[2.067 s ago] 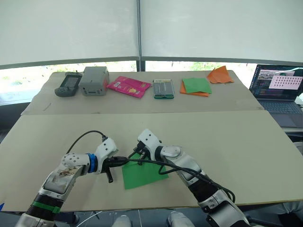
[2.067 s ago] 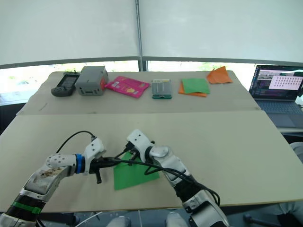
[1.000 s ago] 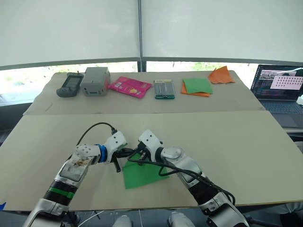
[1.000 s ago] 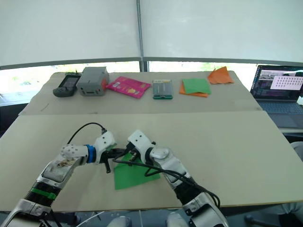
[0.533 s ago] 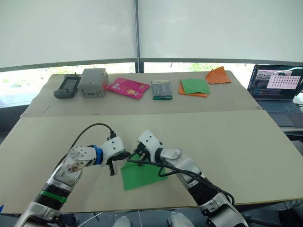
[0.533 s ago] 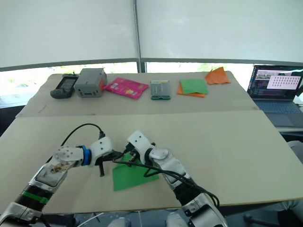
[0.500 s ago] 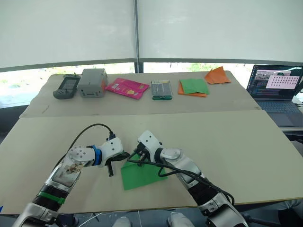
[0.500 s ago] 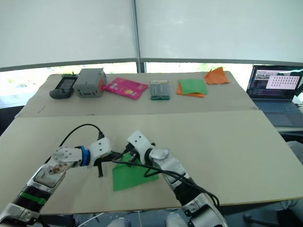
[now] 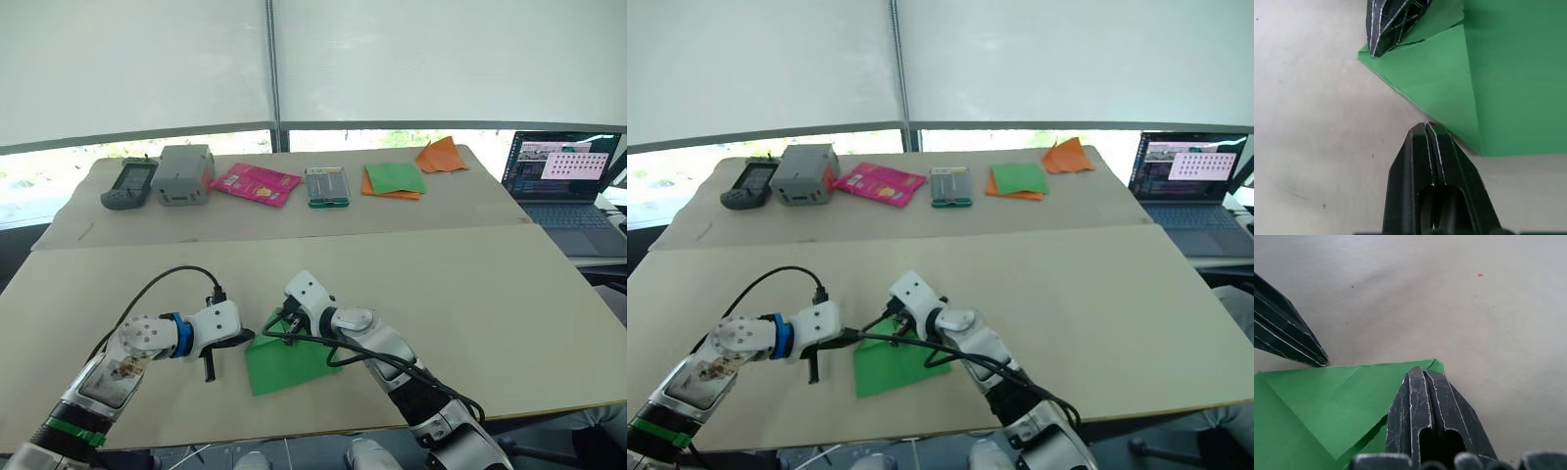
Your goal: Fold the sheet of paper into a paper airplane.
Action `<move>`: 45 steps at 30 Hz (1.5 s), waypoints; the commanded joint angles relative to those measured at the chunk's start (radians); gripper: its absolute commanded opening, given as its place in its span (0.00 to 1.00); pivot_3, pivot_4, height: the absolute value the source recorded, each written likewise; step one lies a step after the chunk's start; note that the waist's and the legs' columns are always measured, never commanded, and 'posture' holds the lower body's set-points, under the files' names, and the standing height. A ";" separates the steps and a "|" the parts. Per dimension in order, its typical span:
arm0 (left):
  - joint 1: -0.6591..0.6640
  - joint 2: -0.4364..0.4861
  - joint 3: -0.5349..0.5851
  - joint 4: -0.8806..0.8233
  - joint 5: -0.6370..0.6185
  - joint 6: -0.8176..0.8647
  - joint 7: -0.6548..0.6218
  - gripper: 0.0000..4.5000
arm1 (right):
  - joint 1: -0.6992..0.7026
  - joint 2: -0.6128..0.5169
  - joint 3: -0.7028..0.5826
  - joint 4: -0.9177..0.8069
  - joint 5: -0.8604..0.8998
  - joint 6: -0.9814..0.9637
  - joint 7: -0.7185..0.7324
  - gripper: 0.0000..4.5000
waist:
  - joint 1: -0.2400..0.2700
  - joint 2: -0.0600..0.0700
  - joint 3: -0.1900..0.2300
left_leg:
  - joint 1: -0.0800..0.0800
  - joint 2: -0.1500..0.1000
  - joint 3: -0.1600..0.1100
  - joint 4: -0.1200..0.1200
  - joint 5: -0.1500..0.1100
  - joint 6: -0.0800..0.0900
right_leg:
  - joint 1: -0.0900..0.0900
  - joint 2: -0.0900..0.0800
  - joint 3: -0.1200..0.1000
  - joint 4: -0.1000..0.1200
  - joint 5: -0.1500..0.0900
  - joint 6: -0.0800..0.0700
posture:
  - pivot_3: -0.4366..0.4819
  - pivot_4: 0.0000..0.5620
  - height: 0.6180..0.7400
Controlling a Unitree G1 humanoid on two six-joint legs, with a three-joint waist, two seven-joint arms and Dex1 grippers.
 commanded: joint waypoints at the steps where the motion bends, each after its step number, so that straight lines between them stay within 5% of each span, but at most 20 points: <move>1: 0.101 0.040 -0.063 0.064 0.049 0.046 -0.052 0.01 | 0.021 -0.010 0.000 0.023 -0.009 0.036 -0.007 0.00 | -0.001 0.000 0.000 | 0.000 0.000 0.000 0.000 0.000 0.000 | 0.000 0.000 0.000 0.000 0.000 0.000 | 0.48 0.27 1.00; 19: 0.154 0.072 0.012 0.019 0.007 0.070 -0.055 0.01 | 0.020 -0.007 0.007 0.027 -0.008 0.031 -0.001 0.00 | -0.015 0.002 -0.001 | 0.002 0.000 0.000 -0.004 0.000 0.000 | -0.001 0.001 0.003 0.000 -0.001 -0.001 | 0.48 0.27 1.00; 35: 0.096 -0.007 0.242 -0.024 -0.388 0.330 -0.148 0.01 | 0.055 -0.037 -0.026 -0.163 0.026 -0.040 0.026 0.00 | -0.015 -0.009 0.012 | -0.001 0.000 0.000 -0.003 0.000 0.000 | -0.003 0.001 0.003 -0.001 0.000 0.000 | 0.48 0.27 1.00; 45: -0.043 -0.103 0.204 -0.007 -0.439 0.391 -0.146 0.01 | 0.141 -0.110 -0.056 -0.350 0.063 -0.007 0.046 0.00 | 0.009 -0.013 0.018 | -0.002 -0.001 0.000 -0.002 0.000 0.000 | -0.003 0.001 0.003 -0.002 0.000 0.001 | 0.48 0.27 1.00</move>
